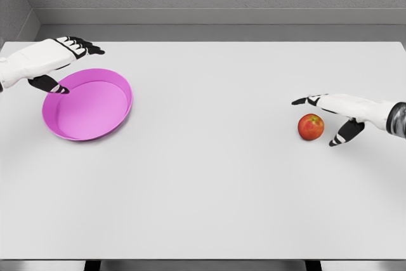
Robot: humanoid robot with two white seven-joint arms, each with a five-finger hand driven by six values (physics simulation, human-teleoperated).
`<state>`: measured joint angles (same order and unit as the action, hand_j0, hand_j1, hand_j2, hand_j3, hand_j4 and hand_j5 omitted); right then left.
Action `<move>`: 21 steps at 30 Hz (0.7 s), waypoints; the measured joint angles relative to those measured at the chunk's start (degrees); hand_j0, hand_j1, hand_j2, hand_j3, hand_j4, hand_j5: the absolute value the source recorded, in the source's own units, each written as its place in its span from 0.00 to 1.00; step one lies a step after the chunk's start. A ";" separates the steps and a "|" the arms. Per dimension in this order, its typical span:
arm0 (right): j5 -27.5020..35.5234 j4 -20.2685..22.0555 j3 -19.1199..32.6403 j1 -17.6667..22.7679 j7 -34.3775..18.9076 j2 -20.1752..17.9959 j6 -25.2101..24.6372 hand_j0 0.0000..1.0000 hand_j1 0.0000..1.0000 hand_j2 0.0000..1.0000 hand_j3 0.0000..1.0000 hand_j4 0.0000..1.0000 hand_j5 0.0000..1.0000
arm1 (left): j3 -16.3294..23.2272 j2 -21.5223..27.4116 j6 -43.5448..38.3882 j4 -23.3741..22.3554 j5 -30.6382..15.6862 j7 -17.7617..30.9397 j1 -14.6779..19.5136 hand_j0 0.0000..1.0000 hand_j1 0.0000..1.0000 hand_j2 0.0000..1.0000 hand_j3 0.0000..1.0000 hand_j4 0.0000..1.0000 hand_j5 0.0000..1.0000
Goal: Put the apple on the plate with both arms
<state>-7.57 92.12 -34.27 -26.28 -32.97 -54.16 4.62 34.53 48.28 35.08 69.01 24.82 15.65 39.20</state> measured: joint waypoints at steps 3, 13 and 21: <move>-0.05 -0.29 -1.86 -0.44 -0.36 0.34 -1.75 1.00 1.00 1.00 1.00 1.00 1.00 | -0.16 -0.08 0.00 -0.07 0.04 0.02 0.00 1.00 1.00 1.00 1.00 1.00 1.00; -0.22 -0.80 -2.90 -0.44 -1.09 0.44 -2.89 0.53 0.53 0.53 0.53 0.53 0.53 | -0.28 -0.04 0.00 -0.28 -0.08 -0.06 0.00 1.00 1.00 1.00 1.00 1.00 1.00; -0.13 -0.73 -2.85 -0.53 -1.71 0.43 -2.97 0.50 0.50 0.50 0.50 0.50 0.50 | -0.29 0.00 0.00 -0.29 -0.03 -0.06 0.00 1.00 1.00 1.00 1.00 1.00 1.00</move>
<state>-7.70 91.39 -37.12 -26.81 -34.68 -53.73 1.66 34.25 48.28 35.08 68.72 24.79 15.59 39.20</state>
